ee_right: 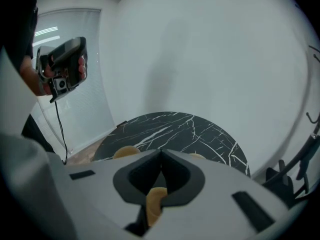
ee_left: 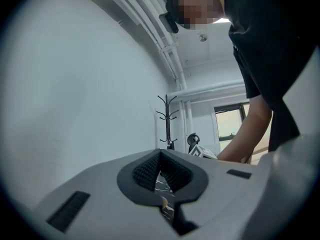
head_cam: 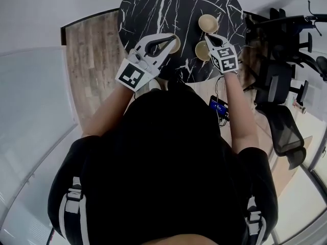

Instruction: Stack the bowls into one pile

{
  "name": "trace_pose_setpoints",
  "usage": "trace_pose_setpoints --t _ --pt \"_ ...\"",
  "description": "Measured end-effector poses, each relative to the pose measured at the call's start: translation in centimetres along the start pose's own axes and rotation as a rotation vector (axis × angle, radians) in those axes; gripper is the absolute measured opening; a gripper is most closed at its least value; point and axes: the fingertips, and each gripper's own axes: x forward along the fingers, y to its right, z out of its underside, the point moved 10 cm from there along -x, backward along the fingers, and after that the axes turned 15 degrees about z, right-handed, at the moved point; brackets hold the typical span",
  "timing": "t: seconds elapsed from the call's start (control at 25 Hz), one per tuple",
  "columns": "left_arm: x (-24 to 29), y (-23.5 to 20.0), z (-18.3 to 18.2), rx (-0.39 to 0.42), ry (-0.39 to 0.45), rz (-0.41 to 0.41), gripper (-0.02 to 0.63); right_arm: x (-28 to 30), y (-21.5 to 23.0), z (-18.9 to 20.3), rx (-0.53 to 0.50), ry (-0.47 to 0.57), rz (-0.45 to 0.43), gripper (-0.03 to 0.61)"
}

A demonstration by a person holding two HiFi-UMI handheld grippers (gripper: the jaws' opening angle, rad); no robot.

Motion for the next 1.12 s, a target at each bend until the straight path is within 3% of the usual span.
trace_pose_setpoints --t 0.48,1.12 --pt "4.6 -1.9 1.4 -0.018 -0.027 -0.015 0.005 7.5 3.4 3.2 -0.143 -0.158 -0.073 0.003" --pt "6.4 -4.3 2.8 -0.054 -0.066 -0.064 0.005 15.2 4.2 6.6 -0.327 -0.348 -0.195 0.111"
